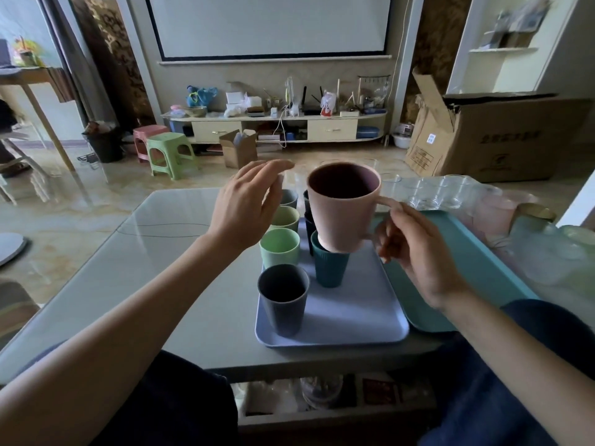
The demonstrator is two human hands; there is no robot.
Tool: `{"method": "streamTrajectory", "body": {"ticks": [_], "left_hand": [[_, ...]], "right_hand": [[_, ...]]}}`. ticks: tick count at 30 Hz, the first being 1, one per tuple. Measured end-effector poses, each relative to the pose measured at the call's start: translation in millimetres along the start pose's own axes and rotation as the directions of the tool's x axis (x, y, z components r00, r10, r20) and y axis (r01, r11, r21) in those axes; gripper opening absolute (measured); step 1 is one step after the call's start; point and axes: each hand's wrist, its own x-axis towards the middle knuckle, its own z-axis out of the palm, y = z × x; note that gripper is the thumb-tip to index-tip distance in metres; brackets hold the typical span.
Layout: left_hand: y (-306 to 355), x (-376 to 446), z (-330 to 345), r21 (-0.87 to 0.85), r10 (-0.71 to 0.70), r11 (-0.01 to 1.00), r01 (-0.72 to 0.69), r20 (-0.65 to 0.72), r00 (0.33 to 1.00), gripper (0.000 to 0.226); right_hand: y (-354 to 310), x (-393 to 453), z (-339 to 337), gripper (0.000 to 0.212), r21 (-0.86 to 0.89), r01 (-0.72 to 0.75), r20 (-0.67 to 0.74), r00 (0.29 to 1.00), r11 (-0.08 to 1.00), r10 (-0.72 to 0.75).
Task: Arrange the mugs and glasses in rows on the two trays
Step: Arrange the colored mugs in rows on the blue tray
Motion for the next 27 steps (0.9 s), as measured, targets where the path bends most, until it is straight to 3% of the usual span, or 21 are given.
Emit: {"method": "streamTrajectory", "body": {"ticks": [3,7,12,17,27], "left_hand": [[-5,-12,7,0.064,-0.073,0.996,0.063,0.16,0.984,0.02],[-8,-33,13,0.151,-0.237,0.969,0.195,0.343,0.909,0.021],[-15,-49,16,0.184,-0.293,0.955,0.231,0.484,0.824,0.021],[-20,-59,16,0.188,-0.285,0.958,0.216,0.541,0.791,0.021],[-9,-58,19,0.09,-0.253,0.963,0.253,0.619,0.743,0.024]], "right_hand": [[9,-30,-16,0.05,0.041,-0.091,-0.06,0.994,0.995,0.093],[35,-62,-22,0.052,0.1,-0.21,-0.139,0.965,0.973,0.222],[73,-76,-19,0.029,0.045,-0.33,-0.167,0.928,0.943,0.332],[93,-72,-13,0.04,-0.028,-0.377,-0.146,0.918,0.926,0.37],[103,-72,-11,0.041,0.025,-0.422,-0.053,0.905,0.906,0.423]]}}
